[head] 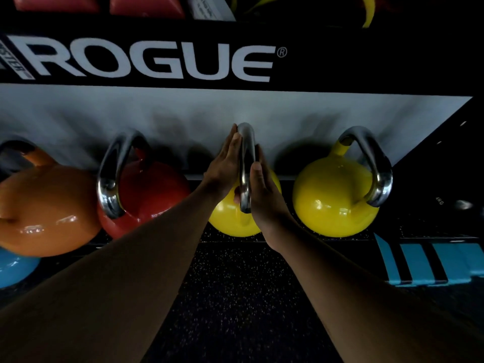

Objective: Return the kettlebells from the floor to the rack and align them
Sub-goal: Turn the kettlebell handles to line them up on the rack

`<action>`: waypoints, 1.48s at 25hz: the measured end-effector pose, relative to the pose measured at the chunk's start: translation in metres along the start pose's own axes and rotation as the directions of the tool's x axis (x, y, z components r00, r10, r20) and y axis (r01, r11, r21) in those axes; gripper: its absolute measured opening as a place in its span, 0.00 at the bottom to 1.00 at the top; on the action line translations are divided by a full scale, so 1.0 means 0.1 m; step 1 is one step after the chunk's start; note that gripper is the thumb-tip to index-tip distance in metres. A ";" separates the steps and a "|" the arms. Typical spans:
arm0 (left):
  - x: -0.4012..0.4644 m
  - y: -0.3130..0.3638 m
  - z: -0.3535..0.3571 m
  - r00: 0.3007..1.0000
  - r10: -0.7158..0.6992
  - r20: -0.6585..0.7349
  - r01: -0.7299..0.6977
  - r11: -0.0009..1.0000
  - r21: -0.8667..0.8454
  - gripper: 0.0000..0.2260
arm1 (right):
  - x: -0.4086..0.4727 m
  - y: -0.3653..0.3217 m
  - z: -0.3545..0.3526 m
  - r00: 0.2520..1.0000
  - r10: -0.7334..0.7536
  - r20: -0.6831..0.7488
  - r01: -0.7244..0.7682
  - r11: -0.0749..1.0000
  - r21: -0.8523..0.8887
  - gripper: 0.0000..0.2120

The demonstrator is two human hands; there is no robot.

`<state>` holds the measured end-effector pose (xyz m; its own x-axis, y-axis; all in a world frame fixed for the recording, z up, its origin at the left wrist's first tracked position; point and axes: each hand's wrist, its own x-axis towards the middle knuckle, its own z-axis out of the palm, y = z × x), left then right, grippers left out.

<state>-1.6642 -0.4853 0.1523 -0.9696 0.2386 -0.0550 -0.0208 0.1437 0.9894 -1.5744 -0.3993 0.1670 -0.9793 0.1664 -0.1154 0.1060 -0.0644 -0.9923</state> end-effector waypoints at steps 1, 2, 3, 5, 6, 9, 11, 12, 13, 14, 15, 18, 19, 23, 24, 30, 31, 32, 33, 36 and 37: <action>0.00 0.00 0.00 1.000 0.004 0.002 -0.004 1.000 0.001 0.30 | 0.00 0.01 0.00 1.000 -0.008 -0.010 0.007 1.000 -0.019 0.27; -0.01 0.00 -0.01 1.000 0.001 0.006 -0.001 1.000 0.004 0.30 | -0.01 0.01 0.00 1.000 -0.012 -0.015 0.011 1.000 -0.027 0.28; -0.02 0.01 -0.01 1.000 -0.007 0.008 0.007 1.000 0.007 0.29 | -0.01 0.01 0.00 1.000 -0.016 -0.020 0.015 0.999 -0.034 0.28; -0.03 0.01 -0.01 1.000 -0.013 0.008 0.013 1.000 0.005 0.28 | -0.02 0.01 0.00 0.999 -0.020 -0.027 0.019 0.999 -0.030 0.26; -0.04 0.01 -0.01 1.000 -0.017 0.002 0.017 1.000 0.001 0.27 | -0.02 0.00 -0.01 0.999 -0.022 -0.024 0.021 0.999 -0.027 0.25; -0.03 0.00 -0.02 1.000 -0.017 0.013 0.017 1.000 0.010 0.26 | -0.04 0.00 -0.02 1.000 -0.027 -0.005 0.026 0.999 -0.042 0.24; -0.04 0.02 -0.01 1.000 -0.024 0.015 0.024 1.000 0.011 0.26 | -0.03 0.00 -0.01 1.000 -0.024 -0.006 0.024 0.998 -0.055 0.25; -0.06 0.05 0.00 0.999 -0.030 0.011 0.030 1.000 0.011 0.26 | -0.03 0.01 -0.01 1.000 -0.024 -0.009 0.023 0.998 -0.060 0.27; -0.06 0.07 -0.01 1.000 -0.030 0.002 0.030 0.999 0.011 0.27 | -0.02 0.01 -0.02 1.000 -0.021 -0.012 0.021 0.998 -0.066 0.29; -0.06 0.09 -0.01 0.999 -0.040 -0.005 0.040 0.999 0.012 0.28 | -0.02 0.02 -0.02 1.000 -0.019 -0.011 0.018 0.998 -0.068 0.31; -0.07 0.09 -0.01 0.999 -0.039 -0.006 0.039 0.999 0.009 0.29 | -0.02 0.02 -0.03 1.000 -0.015 -0.010 0.014 0.997 -0.072 0.31; -0.11 0.14 -0.02 1.000 0.005 0.011 -0.006 0.997 0.078 0.27 | -0.01 0.03 -0.04 1.000 -0.009 -0.006 0.008 0.994 -0.110 0.32; -0.11 0.17 -0.05 1.000 0.016 0.018 -0.018 0.991 0.131 0.25 | -0.01 0.01 -0.04 1.000 -0.012 -0.002 0.012 0.989 -0.145 0.33; -0.16 0.40 -0.21 0.991 0.134 0.007 -0.121 0.872 0.474 0.21 | 0.03 -0.23 -0.20 0.995 -0.011 0.095 0.051 0.900 -0.432 0.30; -0.18 0.43 -0.23 0.981 0.186 0.054 -0.185 0.814 0.551 0.20 | 0.03 -0.30 -0.28 0.995 0.000 0.098 0.051 0.857 -0.514 0.28; -0.50 0.82 -0.21 0.930 0.315 0.192 -0.340 0.532 0.776 0.17 | 0.04 -0.61 -0.87 0.981 -0.158 0.109 0.178 0.534 -0.826 0.11; -0.59 0.87 -0.20 0.914 0.329 0.238 -0.376 0.462 0.804 0.16 | 0.00 -0.66 -0.95 0.979 -0.165 0.119 0.188 0.513 -0.837 0.09; -0.68 0.94 -0.17 0.911 0.319 0.260 -0.380 0.414 0.827 0.14 | -0.03 -0.70 -1.03 0.972 -0.193 0.132 0.212 0.493 -0.844 0.08; -0.75 1.03 -0.13 0.911 0.309 0.275 -0.384 0.385 0.839 0.13 | -0.08 -0.77 -1.11 0.964 -0.224 0.143 0.236 0.472 -0.850 0.07; -1.10 1.33 0.02 0.907 0.286 0.309 -0.390 0.292 0.873 0.13 | -0.38 -1.01 -1.35 0.937 -0.296 0.186 0.305 0.429 -0.850 0.07; -1.15 1.37 0.03 0.903 0.280 0.326 -0.400 0.267 0.877 0.13 | -0.44 -1.05 -1.36 0.940 -0.283 0.191 0.300 0.413 -0.860 0.07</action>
<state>-1.5552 -0.4905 0.2937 -0.8016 0.5692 0.1830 0.5959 0.7852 0.1685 -1.5192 -0.2664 0.2699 -0.9833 -0.0138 0.1813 -0.1013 0.8696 -0.4832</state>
